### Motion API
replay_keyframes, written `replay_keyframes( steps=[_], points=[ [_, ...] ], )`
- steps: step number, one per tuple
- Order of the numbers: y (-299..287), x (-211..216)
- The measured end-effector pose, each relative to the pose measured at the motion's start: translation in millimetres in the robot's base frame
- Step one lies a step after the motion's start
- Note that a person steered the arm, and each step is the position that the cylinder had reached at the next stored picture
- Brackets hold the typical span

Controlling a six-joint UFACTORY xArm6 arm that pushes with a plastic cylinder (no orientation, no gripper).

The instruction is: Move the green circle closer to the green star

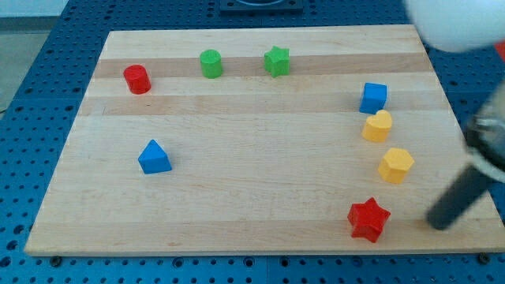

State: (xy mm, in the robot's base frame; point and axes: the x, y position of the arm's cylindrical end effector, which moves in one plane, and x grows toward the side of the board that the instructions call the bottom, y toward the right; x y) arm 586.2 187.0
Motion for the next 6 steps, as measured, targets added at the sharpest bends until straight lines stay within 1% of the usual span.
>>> replay_keyframes(
  steps=[1,2,3,4,5,6],
  points=[
    [-47.4,-5.2],
    [-13.9,22.4],
    [-17.8,32.3],
    [-66.8,32.7],
    [-147.8,25.4],
    [-206.5,-9.6]
  ],
)
